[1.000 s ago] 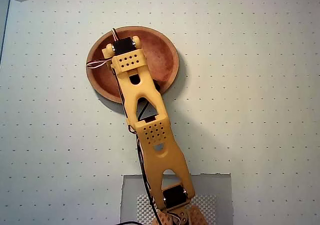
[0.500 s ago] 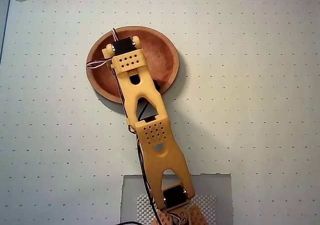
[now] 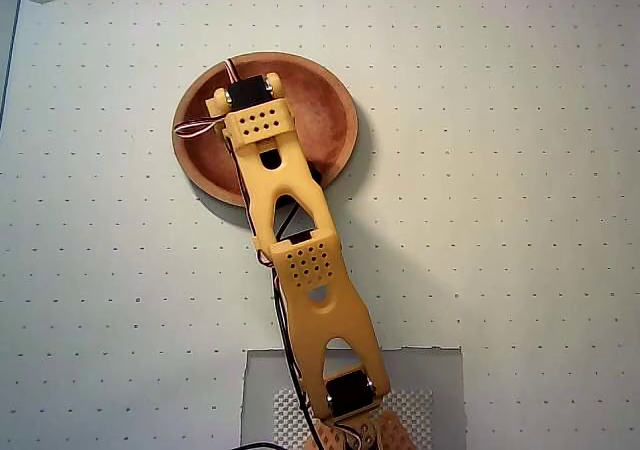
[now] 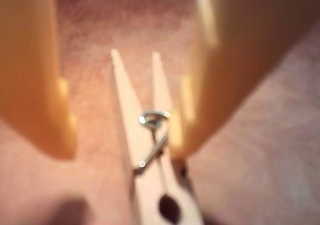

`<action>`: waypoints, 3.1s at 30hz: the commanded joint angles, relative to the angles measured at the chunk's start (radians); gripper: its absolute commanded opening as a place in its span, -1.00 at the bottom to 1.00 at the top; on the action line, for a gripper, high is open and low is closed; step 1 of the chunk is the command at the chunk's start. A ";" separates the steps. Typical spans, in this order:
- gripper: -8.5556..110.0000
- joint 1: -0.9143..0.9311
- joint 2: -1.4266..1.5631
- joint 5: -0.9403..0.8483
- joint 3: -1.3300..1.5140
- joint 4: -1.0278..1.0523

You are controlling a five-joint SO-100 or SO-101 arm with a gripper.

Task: Grasp a clothespin and put it in the bowl.

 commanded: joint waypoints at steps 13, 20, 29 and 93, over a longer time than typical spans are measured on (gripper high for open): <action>-0.73 0.000 0.236 0.000 -0.054 0.141; -0.92 0.005 0.316 0.009 -0.044 0.153; -0.90 0.006 0.600 0.049 -0.037 0.276; -0.90 0.382 1.835 1.706 1.152 -0.262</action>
